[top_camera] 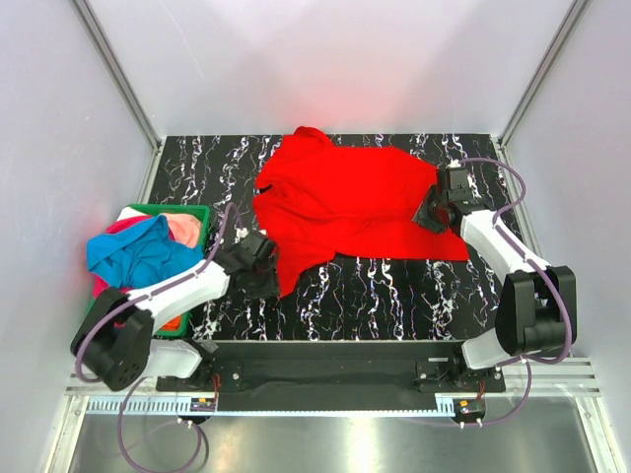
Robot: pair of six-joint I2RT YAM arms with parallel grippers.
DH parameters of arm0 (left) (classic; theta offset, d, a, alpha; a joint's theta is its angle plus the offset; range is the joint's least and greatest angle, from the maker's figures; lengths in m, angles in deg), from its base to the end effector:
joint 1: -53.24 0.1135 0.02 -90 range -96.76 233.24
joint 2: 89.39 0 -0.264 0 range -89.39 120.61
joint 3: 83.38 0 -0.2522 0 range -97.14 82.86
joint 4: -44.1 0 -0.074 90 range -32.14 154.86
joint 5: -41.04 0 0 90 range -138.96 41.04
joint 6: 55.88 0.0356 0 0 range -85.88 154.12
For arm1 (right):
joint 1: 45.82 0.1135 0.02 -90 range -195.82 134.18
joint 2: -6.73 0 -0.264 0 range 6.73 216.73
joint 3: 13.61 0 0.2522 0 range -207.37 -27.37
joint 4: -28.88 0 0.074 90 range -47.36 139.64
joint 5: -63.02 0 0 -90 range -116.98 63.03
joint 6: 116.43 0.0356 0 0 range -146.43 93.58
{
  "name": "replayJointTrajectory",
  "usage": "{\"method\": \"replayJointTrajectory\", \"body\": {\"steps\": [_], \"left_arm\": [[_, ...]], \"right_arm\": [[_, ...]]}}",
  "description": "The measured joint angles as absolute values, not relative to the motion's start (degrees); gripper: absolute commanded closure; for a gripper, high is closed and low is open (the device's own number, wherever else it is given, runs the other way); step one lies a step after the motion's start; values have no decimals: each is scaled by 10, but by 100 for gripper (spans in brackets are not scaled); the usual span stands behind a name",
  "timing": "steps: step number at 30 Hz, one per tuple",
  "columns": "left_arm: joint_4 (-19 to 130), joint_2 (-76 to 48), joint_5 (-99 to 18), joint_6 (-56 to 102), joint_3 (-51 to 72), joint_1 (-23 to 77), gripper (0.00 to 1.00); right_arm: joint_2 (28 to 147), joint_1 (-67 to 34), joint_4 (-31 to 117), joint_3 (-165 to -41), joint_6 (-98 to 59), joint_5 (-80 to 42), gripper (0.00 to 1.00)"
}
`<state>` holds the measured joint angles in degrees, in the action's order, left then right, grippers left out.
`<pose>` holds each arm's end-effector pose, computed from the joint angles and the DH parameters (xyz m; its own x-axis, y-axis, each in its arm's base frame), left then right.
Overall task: Fold and stack the t-shirts
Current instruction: Flatten the tshirt out
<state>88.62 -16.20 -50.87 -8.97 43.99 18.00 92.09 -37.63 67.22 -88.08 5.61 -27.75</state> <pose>0.1852 -0.1294 0.1783 -0.9270 -0.1810 -0.3284 -0.0932 0.9595 -0.2658 0.3147 0.0448 0.2460 -0.7064 0.4343 -0.5590 0.2843 0.8973 0.3378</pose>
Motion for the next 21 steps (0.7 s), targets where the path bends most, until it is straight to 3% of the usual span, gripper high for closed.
{"method": "replayJointTrajectory", "body": {"steps": [11,14,15,18,21], "left_arm": [[815,-86,-502,-107,438,180,69],[804,-79,-503,-110,435,180,78],[801,-76,-503,-110,434,180,87],[800,-75,-504,-109,433,180,100],[814,-76,-504,-103,427,180,100]], "right_arm": [[920,-376,679,-870,61,-278,64],[920,-376,686,-867,71,-283,64],[920,-376,693,-867,79,-290,63],[920,-377,728,-868,113,-325,61],[920,-390,775,-868,156,-356,61]]}}
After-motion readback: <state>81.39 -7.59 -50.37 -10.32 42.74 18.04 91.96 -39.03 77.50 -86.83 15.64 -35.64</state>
